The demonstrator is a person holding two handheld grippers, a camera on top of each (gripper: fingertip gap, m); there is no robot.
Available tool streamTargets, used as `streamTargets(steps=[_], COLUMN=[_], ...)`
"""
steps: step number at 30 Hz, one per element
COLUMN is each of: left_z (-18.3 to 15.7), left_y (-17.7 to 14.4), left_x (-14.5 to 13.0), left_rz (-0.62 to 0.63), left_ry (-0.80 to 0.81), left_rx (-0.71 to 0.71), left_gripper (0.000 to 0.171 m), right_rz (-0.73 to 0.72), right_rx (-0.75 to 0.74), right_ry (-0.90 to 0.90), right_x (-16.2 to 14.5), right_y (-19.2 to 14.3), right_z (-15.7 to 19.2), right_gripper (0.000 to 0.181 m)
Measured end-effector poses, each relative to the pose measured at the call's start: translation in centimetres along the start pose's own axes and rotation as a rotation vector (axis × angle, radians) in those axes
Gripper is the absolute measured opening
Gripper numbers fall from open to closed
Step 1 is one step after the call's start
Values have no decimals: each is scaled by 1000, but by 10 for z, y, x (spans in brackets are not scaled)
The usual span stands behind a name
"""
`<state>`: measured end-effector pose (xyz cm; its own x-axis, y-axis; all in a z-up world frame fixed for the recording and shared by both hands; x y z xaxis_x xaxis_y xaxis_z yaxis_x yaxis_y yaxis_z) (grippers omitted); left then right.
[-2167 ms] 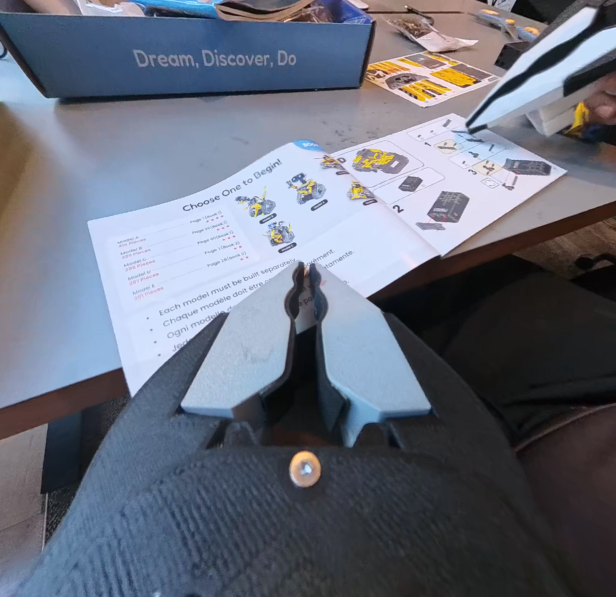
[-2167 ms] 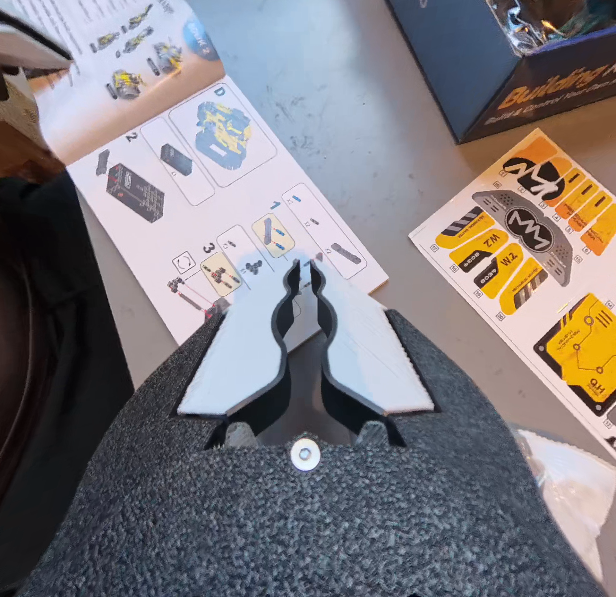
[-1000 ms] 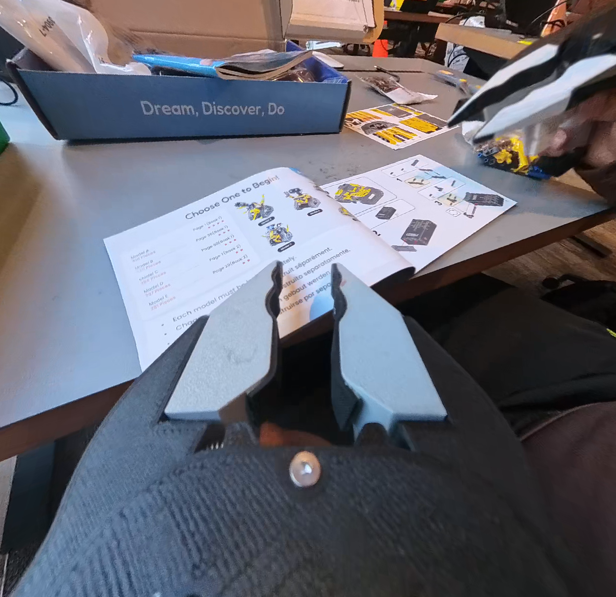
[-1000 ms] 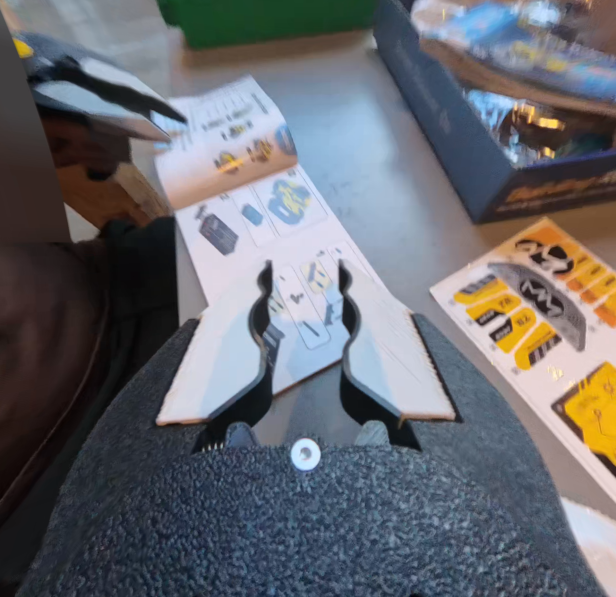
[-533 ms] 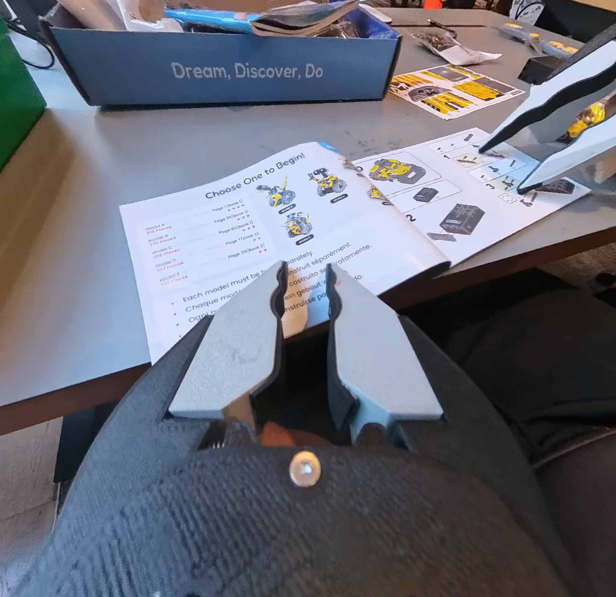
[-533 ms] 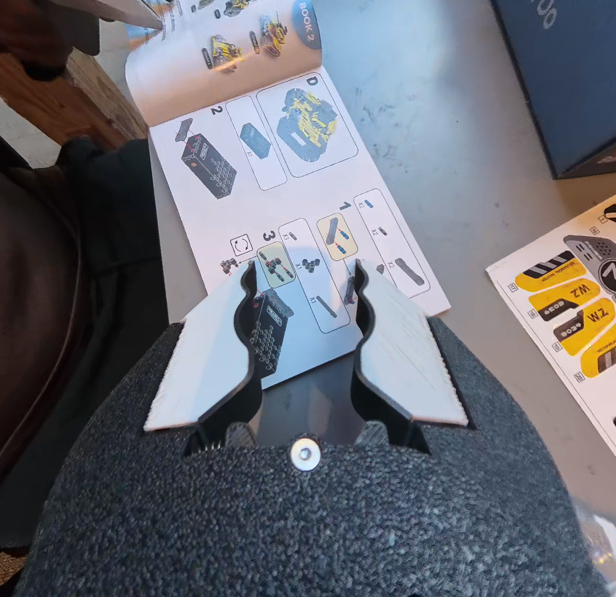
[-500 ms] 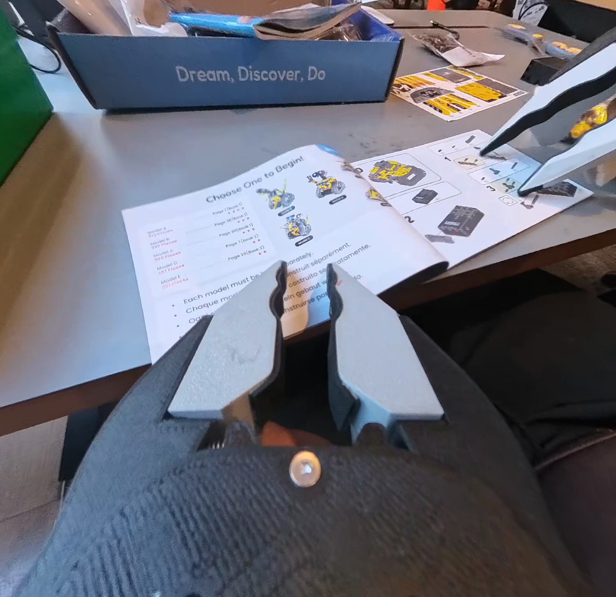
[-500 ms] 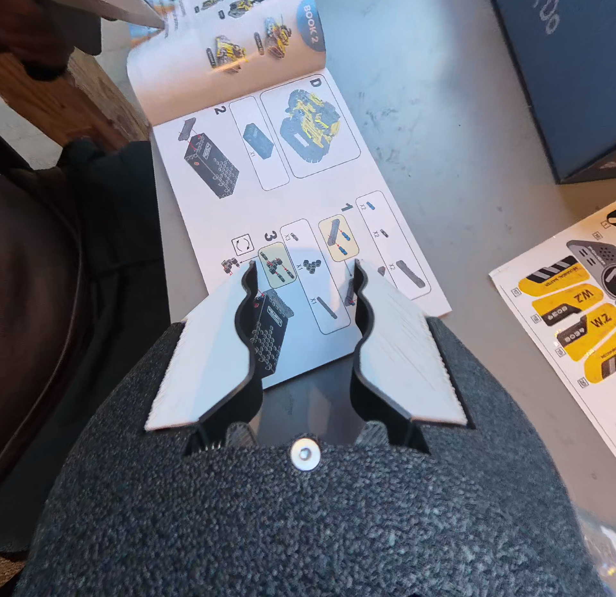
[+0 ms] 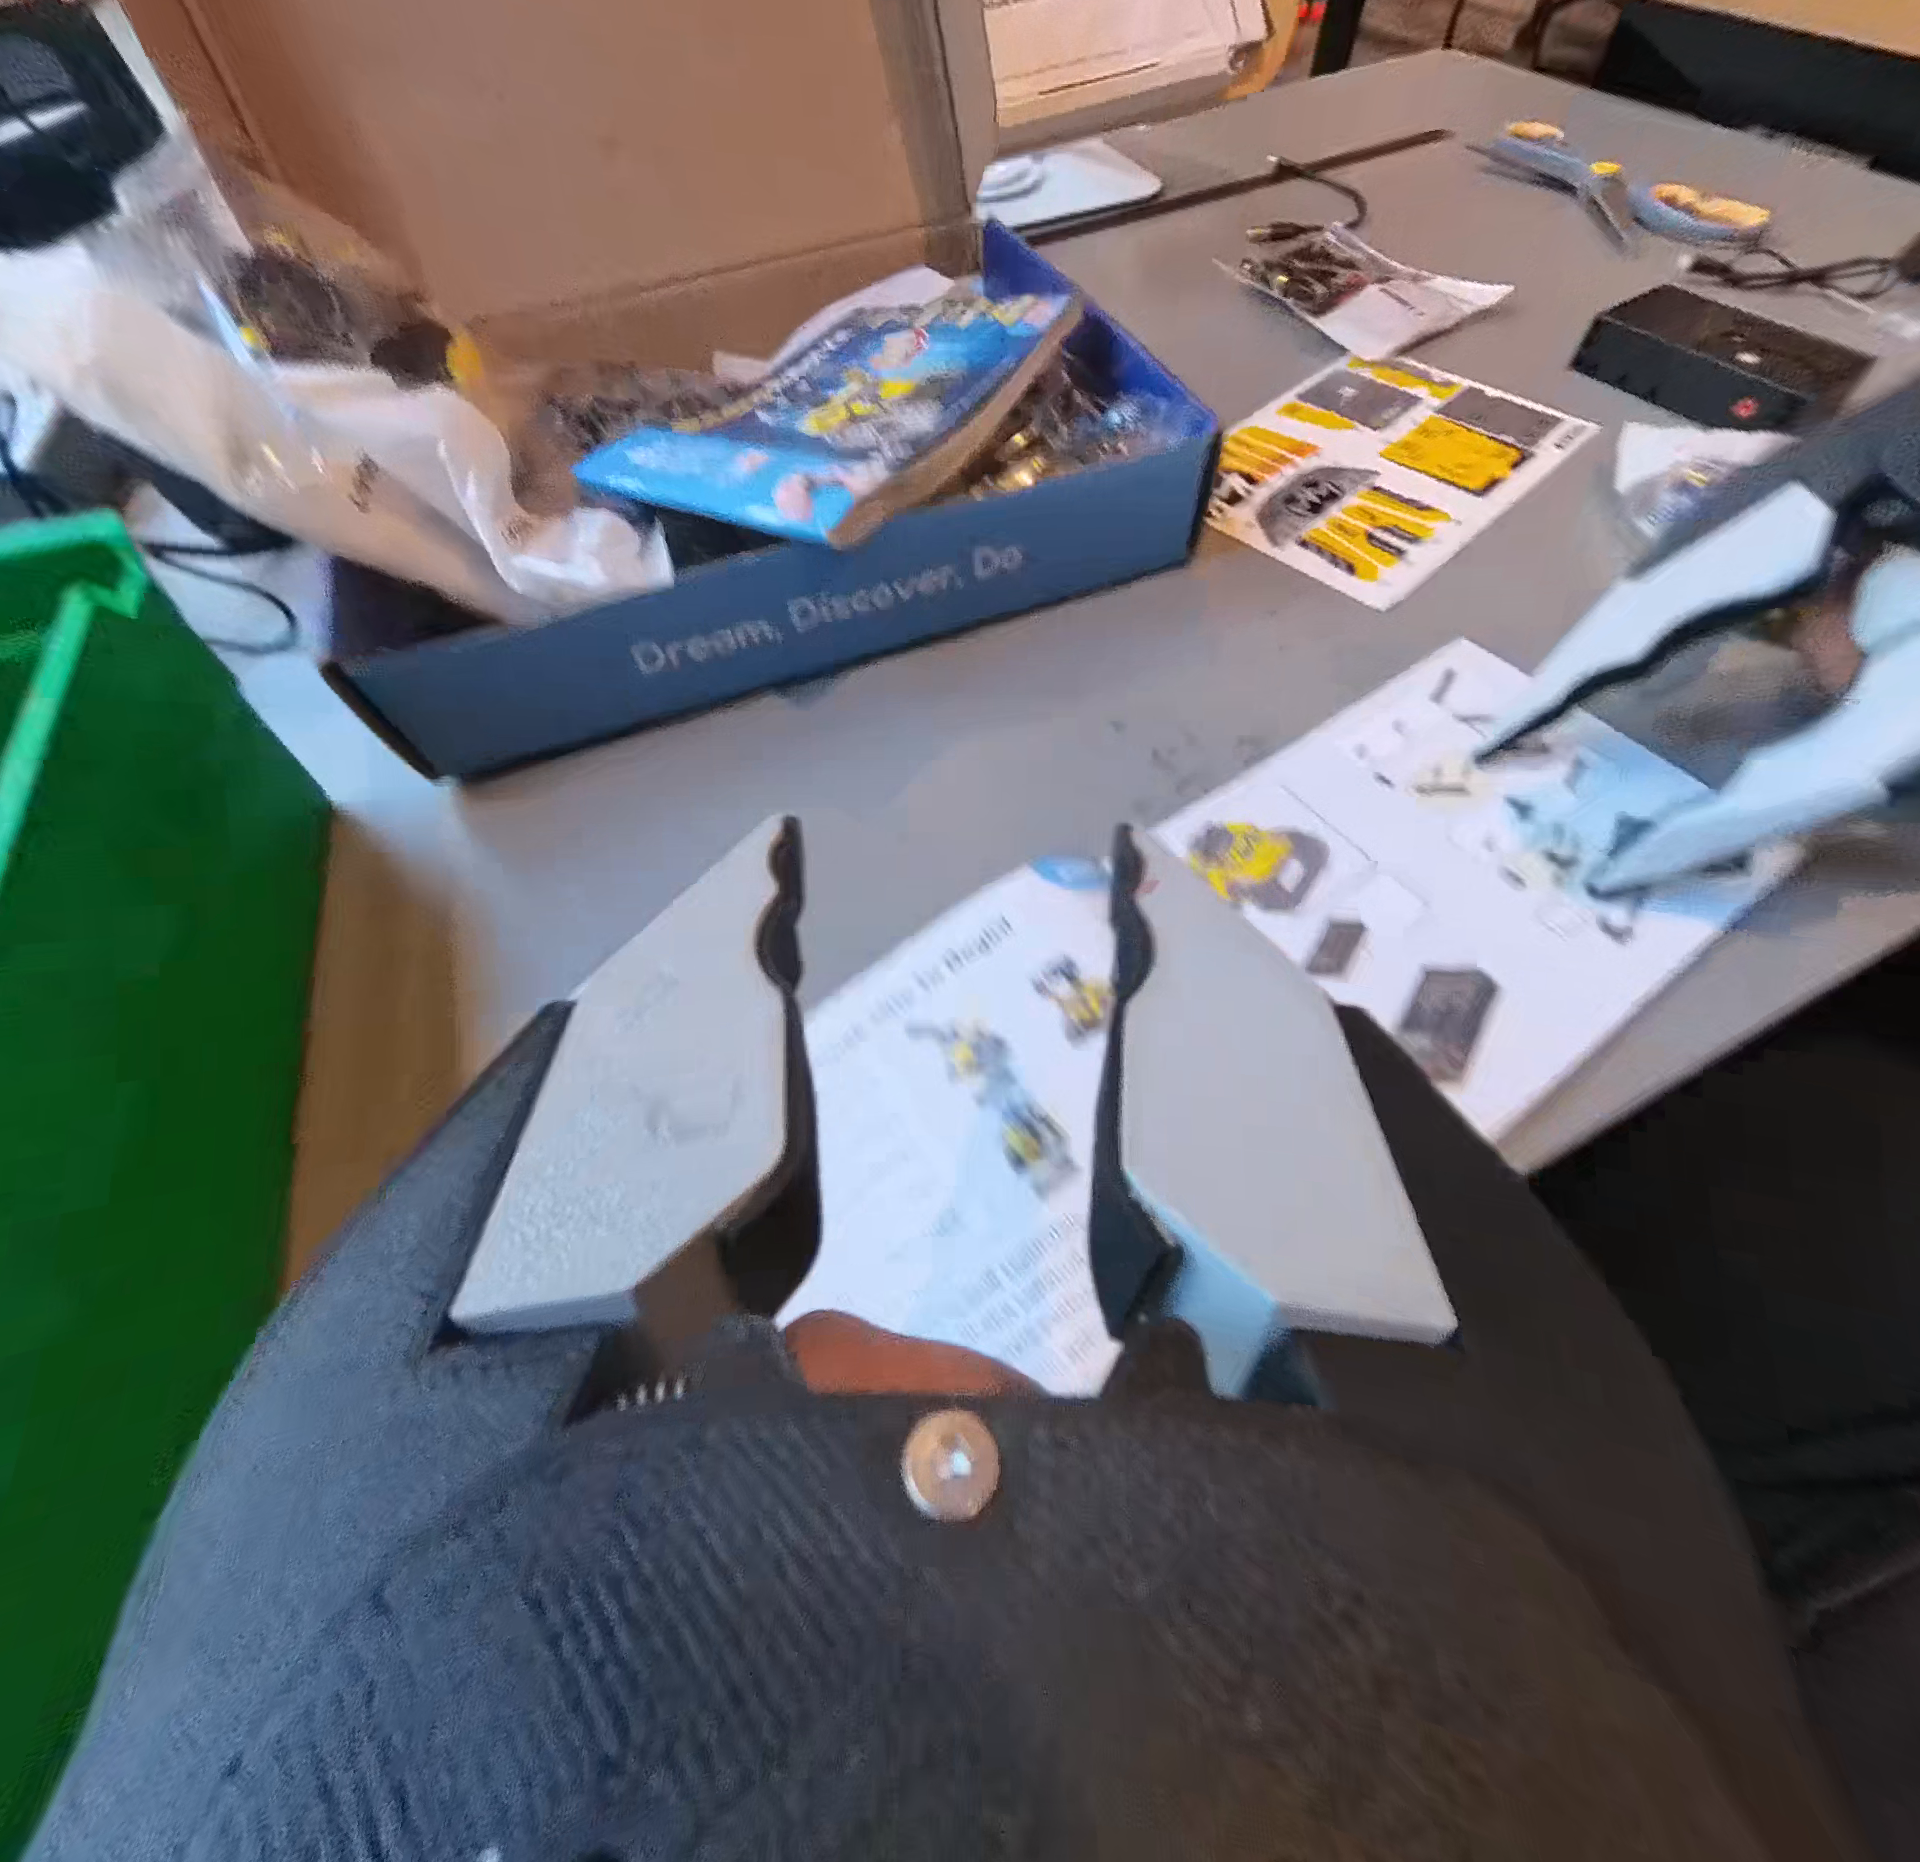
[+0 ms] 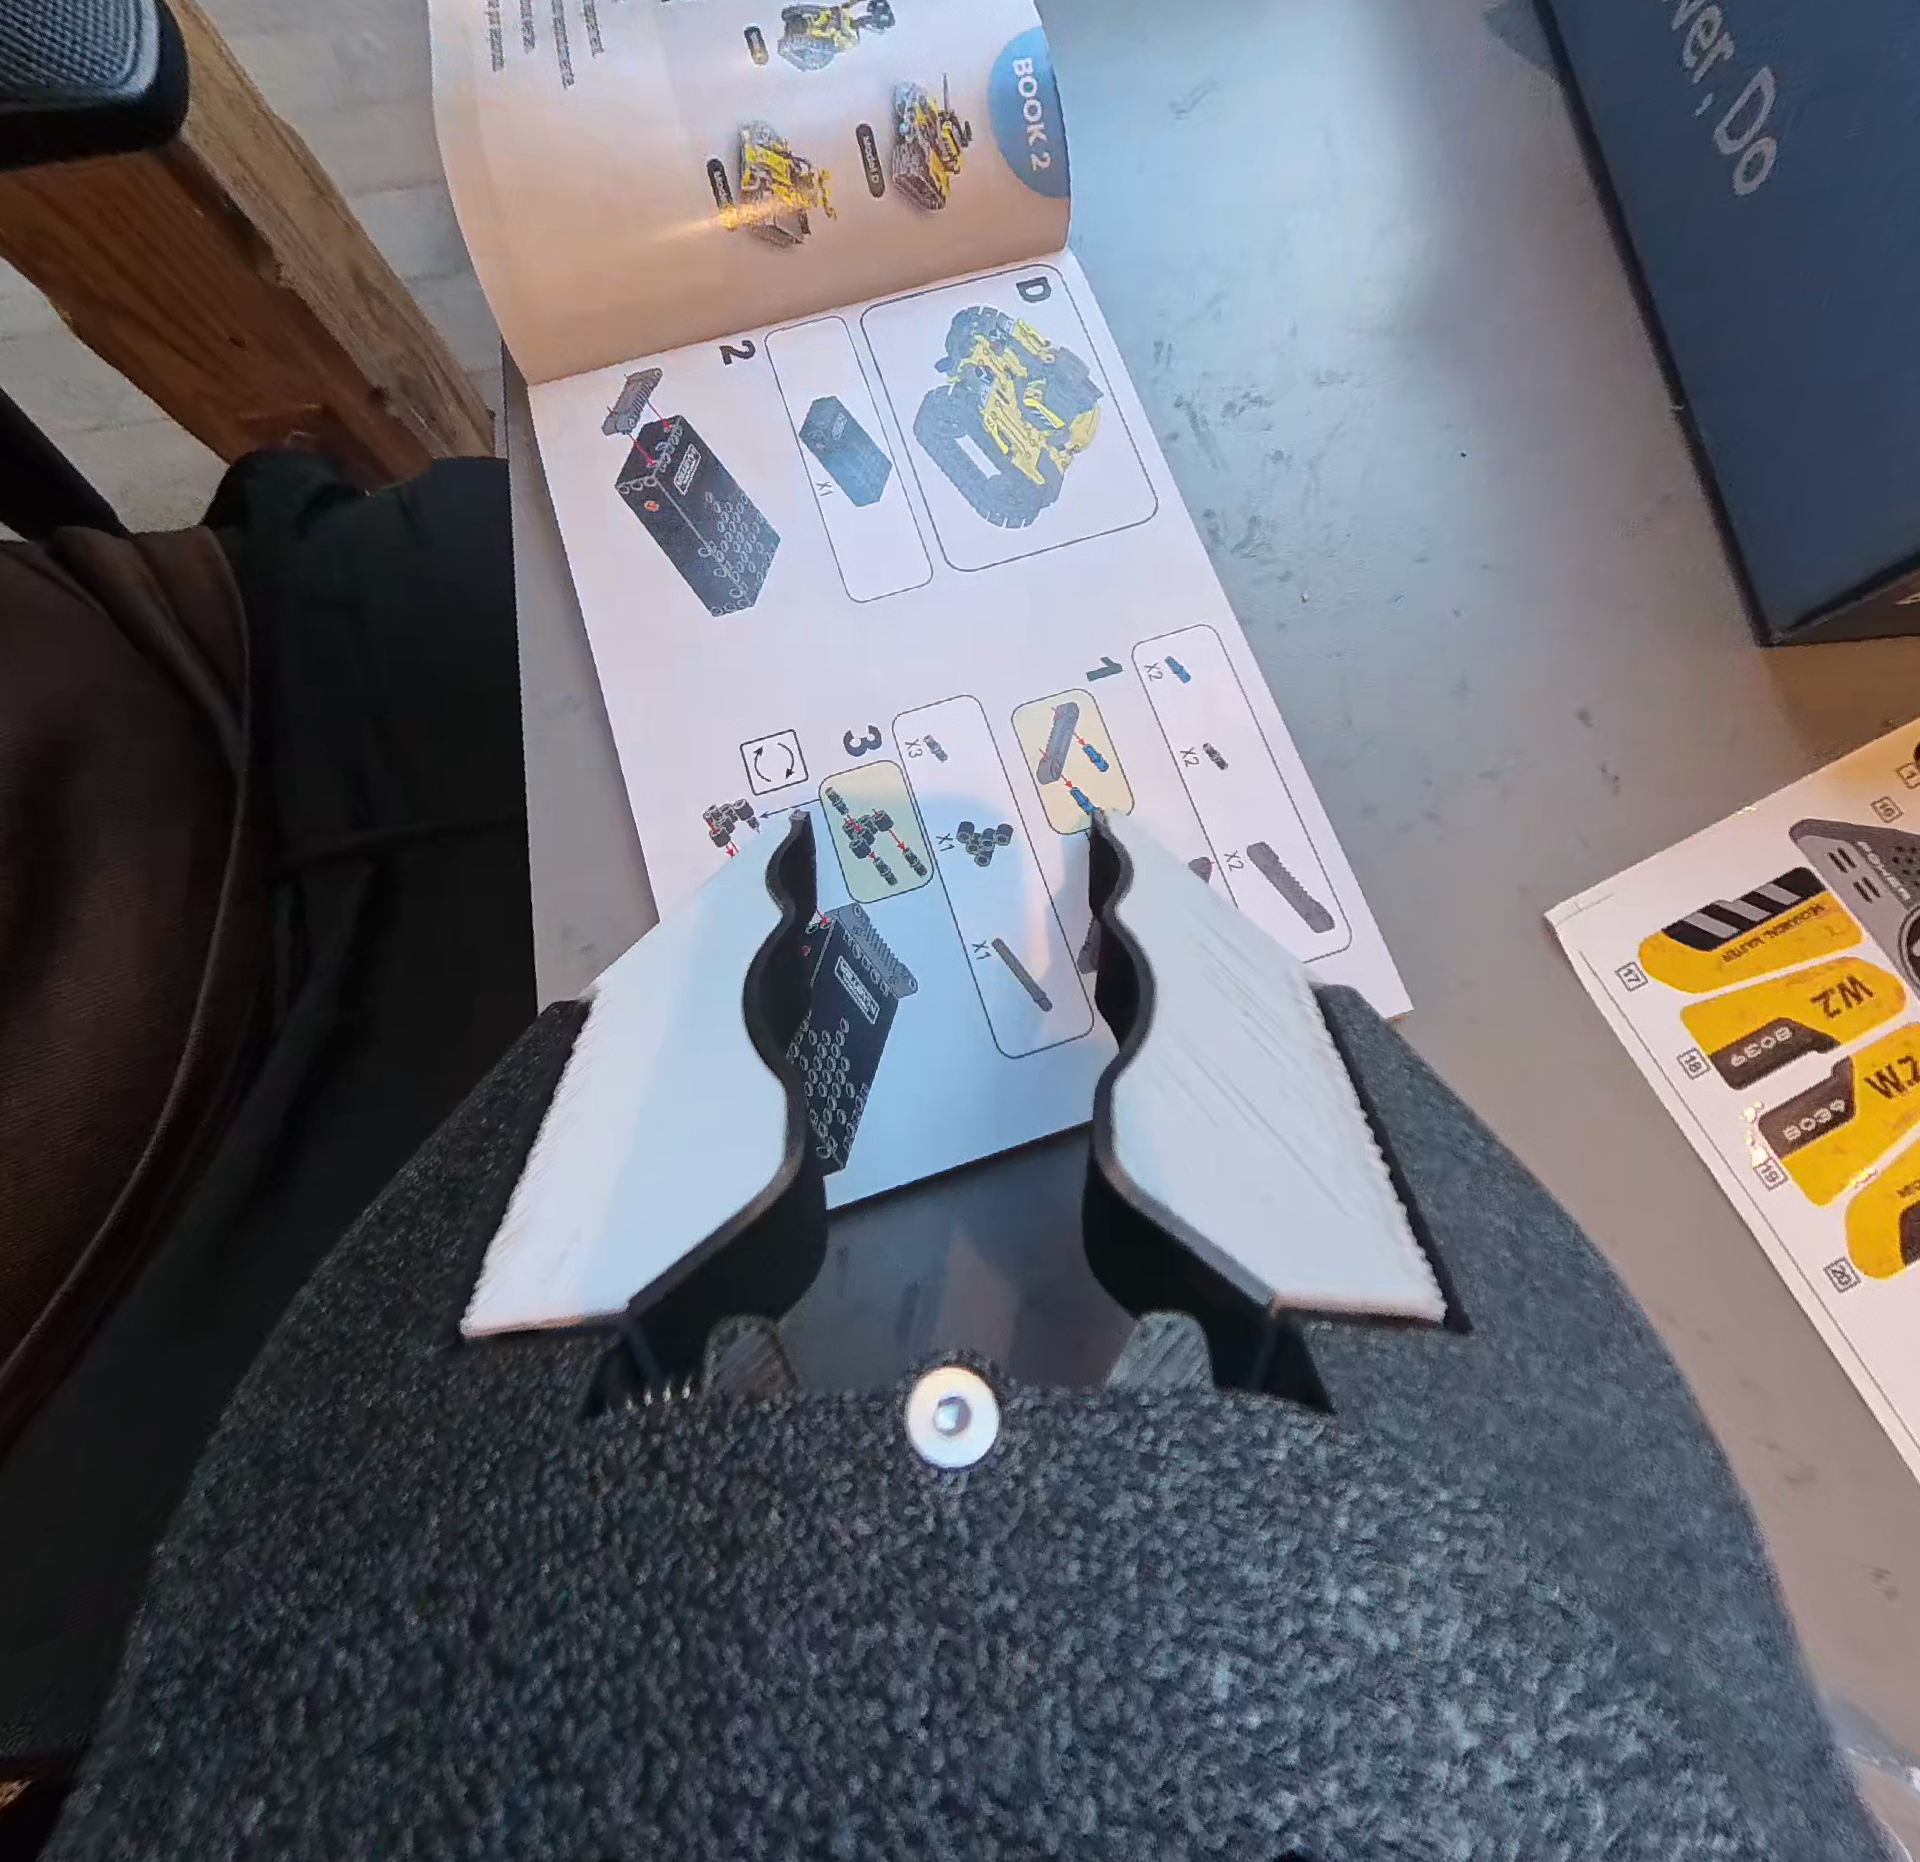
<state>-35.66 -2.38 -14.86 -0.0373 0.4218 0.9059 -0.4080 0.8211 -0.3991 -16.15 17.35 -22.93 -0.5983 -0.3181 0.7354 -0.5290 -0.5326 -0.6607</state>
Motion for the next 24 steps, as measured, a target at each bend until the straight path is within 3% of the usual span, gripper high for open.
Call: streamTargets(steps=[1,4,7,9,12,14,15,17,20,24], left_z=[9,50,101,132,178,197,199,194,190,170], left_y=[10,51,106,143,191,212,220,227,224,201], left_x=[16,60,91,101,98,94,93,95,117,175], left_rz=[2,-12,69,147,344,419,431,438,387,265], left_ry=[19,44,94,101,50,-12,-49,-150,-90,112], left_rx=[7,68,194,244,361,378,328,183,181,207], left_gripper=[63,61,60,59,78,79,70,15,0,0], right_rz=[0,-1,-4,-4,-5,-6,-7,-9,-10,-12], right_rx=[2,8,16,13,7,11,14,17,9,-1], right_ry=[-2,-4,3,1,0,2,4,8,3,-4], right_x=[0,0,0,-1,-1,-1,-1,-1,-1,-1], right_y=[0,0,0,0,-1,-1,-1,-1,-1,-2], right_z=[0,0,-1,-1,-1,-1,-1,-1,-1,-1], right_gripper=[52,51,51,51,51,51,51,50,50,50])
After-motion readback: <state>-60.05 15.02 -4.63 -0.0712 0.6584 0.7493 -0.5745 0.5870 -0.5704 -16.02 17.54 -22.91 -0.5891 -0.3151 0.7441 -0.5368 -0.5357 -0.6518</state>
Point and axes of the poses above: each gripper's, where its closed fingertips meet, y out along the fingers, x out of its top, z = x × y across the jaws, the point moved 8 cm from there along -y, back along the fingers, and after that the axes turned 12 degrees about x, right-handed, at the moved point
